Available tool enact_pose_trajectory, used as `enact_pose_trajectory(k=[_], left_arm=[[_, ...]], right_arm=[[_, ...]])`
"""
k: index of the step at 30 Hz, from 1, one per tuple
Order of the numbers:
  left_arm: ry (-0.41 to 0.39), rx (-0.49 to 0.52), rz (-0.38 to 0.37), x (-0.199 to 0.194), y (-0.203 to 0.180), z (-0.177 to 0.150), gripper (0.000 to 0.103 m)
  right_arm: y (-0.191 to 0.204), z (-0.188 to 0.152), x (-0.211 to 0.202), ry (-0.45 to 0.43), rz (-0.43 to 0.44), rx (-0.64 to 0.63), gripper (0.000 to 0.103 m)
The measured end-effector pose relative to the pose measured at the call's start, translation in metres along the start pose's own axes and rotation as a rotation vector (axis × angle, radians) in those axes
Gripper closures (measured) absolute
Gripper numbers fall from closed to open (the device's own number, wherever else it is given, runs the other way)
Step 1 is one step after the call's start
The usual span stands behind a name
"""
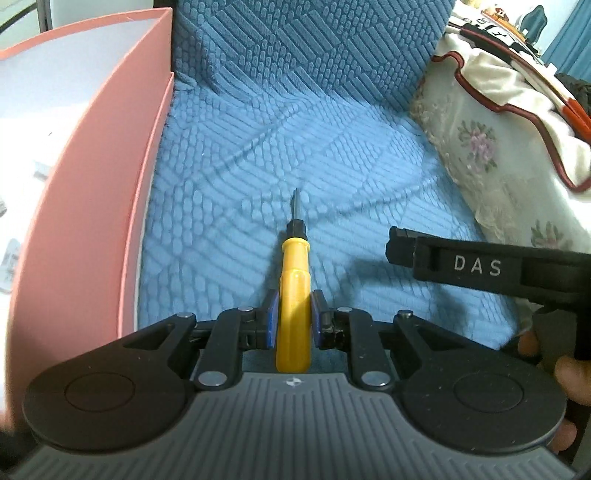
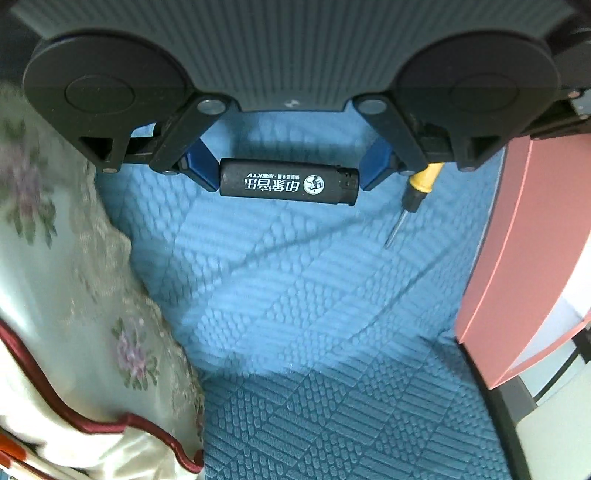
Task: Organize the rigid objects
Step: 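Close left gripper on yellow screwdriver handle while right gripper closes on black USB stick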
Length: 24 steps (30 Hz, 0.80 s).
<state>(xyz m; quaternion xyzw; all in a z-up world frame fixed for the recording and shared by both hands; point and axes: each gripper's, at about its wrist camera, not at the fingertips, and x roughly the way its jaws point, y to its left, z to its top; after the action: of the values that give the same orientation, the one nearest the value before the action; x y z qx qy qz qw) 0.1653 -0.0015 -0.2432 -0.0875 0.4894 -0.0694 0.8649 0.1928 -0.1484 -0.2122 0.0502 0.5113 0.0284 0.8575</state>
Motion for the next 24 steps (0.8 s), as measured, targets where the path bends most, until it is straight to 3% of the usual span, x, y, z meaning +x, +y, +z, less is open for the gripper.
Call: enact_pose_trajectory(k=[11,24], left_arm=[[0.049,-0.047,-0.009,0.011,0.007,0.0,0.079],[-0.037,0.071,0.037,0.026,-0.009,0.005,0.077]], right_arm=[[-0.002,-0.013,0.0,0.009,-0.022,0.035,0.018],[-0.007,-0.009,0.009,0.015,-0.041,0.057,0.018]])
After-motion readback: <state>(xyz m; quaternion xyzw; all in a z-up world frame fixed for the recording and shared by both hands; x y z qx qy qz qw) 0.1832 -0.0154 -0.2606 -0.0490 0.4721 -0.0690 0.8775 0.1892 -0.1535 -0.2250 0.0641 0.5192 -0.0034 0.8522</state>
